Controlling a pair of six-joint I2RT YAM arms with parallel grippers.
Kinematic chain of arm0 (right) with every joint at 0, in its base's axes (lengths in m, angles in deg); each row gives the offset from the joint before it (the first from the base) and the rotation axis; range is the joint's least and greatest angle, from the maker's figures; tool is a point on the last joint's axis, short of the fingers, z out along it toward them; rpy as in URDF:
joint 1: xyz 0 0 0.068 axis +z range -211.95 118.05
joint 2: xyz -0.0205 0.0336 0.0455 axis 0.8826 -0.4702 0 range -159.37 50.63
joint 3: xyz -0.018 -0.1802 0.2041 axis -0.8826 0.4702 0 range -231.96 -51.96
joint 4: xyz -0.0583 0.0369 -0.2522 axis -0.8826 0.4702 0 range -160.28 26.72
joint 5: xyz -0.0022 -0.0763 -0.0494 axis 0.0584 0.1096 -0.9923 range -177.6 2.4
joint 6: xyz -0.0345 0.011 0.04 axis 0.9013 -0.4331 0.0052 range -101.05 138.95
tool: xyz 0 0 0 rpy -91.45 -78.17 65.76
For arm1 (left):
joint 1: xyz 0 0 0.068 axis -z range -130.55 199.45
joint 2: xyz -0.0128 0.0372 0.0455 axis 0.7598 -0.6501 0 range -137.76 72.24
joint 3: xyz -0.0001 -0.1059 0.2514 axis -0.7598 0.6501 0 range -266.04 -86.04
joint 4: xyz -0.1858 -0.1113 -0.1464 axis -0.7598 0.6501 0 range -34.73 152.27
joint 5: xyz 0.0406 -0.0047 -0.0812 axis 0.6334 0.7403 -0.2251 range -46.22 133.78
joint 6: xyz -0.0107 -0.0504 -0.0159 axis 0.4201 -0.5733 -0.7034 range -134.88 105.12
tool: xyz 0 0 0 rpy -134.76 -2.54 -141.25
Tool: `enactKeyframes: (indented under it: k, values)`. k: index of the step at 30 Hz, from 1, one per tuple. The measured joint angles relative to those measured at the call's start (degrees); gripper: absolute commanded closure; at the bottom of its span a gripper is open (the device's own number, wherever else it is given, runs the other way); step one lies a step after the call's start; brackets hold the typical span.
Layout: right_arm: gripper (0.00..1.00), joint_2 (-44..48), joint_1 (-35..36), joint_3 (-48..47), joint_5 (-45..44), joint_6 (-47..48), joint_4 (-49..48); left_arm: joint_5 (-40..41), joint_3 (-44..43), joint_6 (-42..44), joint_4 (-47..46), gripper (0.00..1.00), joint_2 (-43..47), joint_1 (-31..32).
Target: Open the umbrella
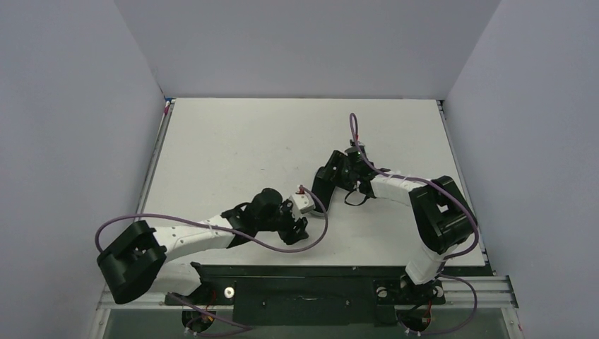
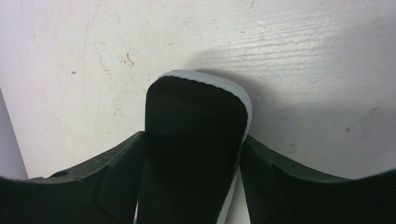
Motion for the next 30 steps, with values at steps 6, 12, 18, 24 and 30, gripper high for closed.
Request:
enactKeyframes:
  k: [6, 12, 18, 24, 30]
  values:
    - [1.0, 0.2, -0.48, 0.0, 0.35, 1.16, 0.74, 4.92, 0.0, -0.87, -9.66, 0.62, -8.83, 4.35]
    - [1.0, 0.22, -0.7, 0.0, 0.68, 1.07, 0.9, 8.31, -0.52, 0.37, -17.75, 0.64, -15.74, 5.7]
    - [1.0, -0.11, -1.84, -2.27, 2.08, 2.36, 5.68, 10.29, -5.68, 3.65, -18.84, 0.68, -23.23, 3.98]
    - [1.0, -0.24, -2.49, -2.69, 1.66, 3.23, 6.27, 9.57, -7.3, 5.6, -18.36, 0.68, -24.46, -0.98]
    - [1.0, -0.22, -2.29, -2.69, 1.7, 5.05, 6.12, 9.51, -7.3, 8.74, -20.7, 0.68, -25.42, -5.81]
